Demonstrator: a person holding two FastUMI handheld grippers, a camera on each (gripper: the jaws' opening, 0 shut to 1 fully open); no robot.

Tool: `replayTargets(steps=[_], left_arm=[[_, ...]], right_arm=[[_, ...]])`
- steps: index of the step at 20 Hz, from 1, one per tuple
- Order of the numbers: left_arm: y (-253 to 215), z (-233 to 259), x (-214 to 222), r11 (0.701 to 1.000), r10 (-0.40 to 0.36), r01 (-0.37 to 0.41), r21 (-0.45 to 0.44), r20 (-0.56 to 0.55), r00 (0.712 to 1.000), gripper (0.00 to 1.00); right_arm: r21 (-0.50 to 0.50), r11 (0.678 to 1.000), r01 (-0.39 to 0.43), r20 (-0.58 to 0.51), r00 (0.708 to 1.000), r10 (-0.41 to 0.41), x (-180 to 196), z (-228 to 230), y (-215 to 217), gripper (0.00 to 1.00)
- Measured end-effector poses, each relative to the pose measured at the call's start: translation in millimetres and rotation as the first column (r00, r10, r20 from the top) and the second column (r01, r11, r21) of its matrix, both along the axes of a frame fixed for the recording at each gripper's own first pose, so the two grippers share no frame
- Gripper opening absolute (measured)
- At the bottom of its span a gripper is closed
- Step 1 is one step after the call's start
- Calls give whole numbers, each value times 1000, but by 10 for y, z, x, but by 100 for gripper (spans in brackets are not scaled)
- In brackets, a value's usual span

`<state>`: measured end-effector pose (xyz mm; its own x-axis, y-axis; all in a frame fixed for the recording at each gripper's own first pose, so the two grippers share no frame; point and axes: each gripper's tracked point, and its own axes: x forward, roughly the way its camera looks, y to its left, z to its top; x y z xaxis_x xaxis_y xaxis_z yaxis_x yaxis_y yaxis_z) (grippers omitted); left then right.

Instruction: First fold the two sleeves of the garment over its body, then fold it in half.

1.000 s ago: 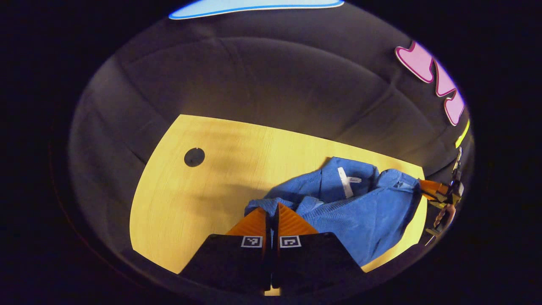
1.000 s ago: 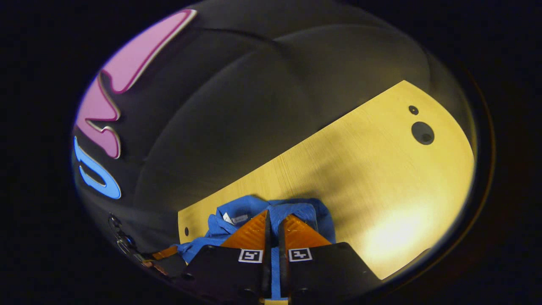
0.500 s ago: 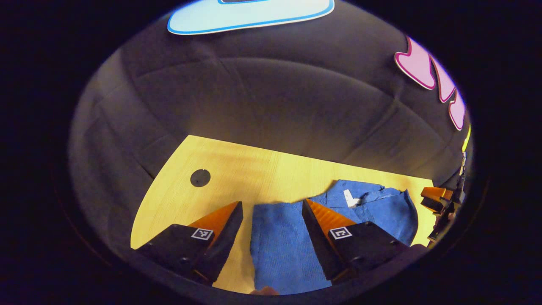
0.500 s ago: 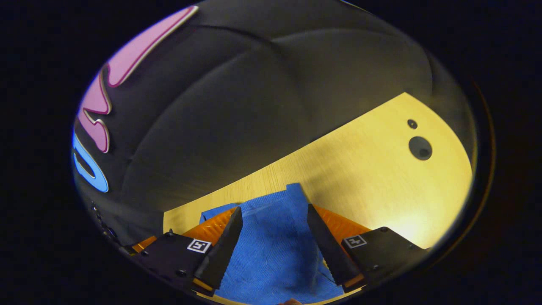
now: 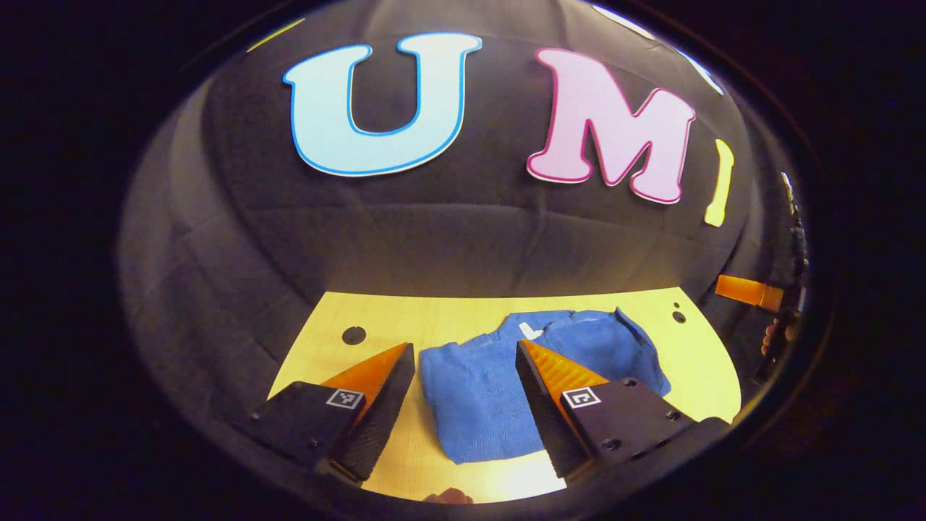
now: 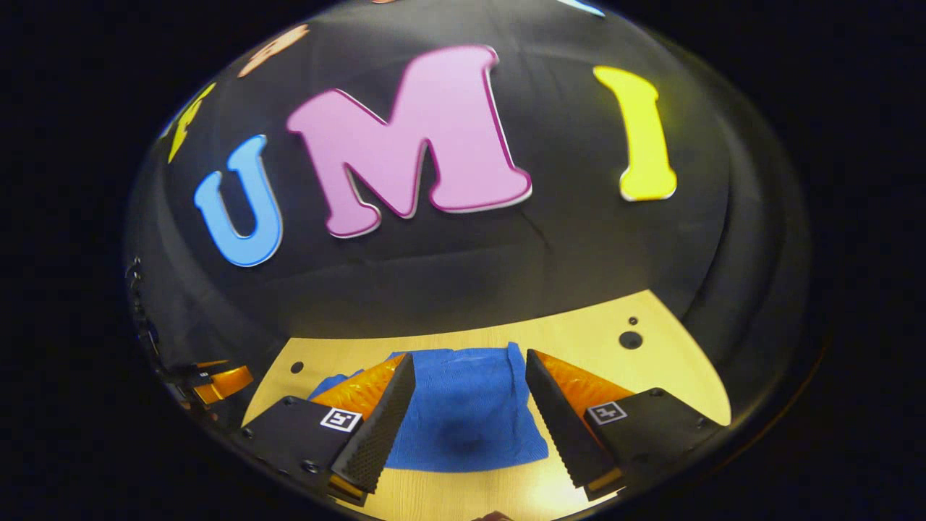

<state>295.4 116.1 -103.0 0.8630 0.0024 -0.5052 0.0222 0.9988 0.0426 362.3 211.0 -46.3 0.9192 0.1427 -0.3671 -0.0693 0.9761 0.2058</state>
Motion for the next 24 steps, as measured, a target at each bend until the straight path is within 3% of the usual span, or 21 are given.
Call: replayTargets(steps=[4, 10, 12, 16, 21, 24], left_arm=[[-51, 484, -875, 999, -20, 15, 35, 146, 989, 82], [-266, 910, -1921, 1000, -15, 21, -11, 348, 937, 81], [-310, 921, -2271, 999, 6, 9, -42, 361, 933, 80], [-318, 1079, -2697, 1000, 23, -22, -8, 397, 917, 79], [-516, 1321, -2939, 999, 8, -27, 35, 447, 894, 80], [-606, 1331, -2994, 999, 10, -24, 26, 440, 898, 79]], right_arm=[[-81, 997, 4, 161, 987, 9, -1029, 526, 238, 98], [-8, 999, 38, 308, 951, -34, -2287, 1097, 355, 97], [-16, 1000, 26, 322, 946, -19, -2601, 1152, 367, 97], [-82, 996, -22, 345, 938, 49, -3019, 1205, 376, 97], [-74, 996, -53, 351, 933, 76, -3136, 1283, 364, 97], [-85, 995, -49, 378, 923, 78, -3135, 1364, 291, 97]])
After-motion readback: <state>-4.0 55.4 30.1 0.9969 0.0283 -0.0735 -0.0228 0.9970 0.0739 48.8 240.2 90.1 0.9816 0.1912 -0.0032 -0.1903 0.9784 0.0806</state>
